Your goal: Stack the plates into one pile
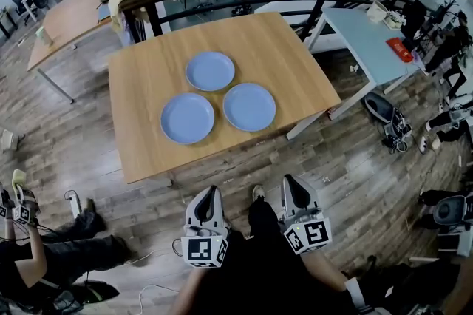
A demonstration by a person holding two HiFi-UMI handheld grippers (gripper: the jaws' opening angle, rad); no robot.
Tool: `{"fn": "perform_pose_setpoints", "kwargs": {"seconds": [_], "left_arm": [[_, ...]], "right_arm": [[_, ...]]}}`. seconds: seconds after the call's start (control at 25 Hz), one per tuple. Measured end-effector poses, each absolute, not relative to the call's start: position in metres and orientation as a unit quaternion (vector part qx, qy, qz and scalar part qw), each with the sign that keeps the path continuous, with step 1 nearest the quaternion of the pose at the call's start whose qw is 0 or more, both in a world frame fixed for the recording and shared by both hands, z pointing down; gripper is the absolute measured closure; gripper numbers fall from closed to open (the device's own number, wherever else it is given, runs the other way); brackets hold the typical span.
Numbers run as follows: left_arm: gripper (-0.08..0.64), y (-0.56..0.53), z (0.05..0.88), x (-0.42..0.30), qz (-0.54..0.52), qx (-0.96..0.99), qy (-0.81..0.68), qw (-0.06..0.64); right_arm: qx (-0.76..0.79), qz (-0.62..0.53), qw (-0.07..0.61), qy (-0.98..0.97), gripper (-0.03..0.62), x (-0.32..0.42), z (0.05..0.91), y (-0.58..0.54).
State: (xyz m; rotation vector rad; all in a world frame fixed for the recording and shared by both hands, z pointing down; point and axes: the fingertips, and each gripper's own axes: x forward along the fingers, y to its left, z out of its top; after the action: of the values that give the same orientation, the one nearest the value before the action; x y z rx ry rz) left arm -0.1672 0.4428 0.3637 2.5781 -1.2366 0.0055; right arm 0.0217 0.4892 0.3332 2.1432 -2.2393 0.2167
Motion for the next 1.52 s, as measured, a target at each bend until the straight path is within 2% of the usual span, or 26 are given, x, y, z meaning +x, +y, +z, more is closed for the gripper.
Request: {"fn": "perform_pose_setpoints", "kwargs": {"seconds": [0.68, 1.52], "left_arm": [[0.537, 0.376, 0.386, -0.113, 0.024, 0.895, -0.422, 0.146], [0.537, 0.233, 0.429, -0.024, 0.085, 0.853, -0.483, 0.181]], "right_arm": [[0.678, 0.079, 0.021, -0.730, 0.560, 0.063, 0.353, 0.411], [0.637, 0.123, 0.057, -0.759, 0.560, 0.183, 0.395, 0.246]]}}
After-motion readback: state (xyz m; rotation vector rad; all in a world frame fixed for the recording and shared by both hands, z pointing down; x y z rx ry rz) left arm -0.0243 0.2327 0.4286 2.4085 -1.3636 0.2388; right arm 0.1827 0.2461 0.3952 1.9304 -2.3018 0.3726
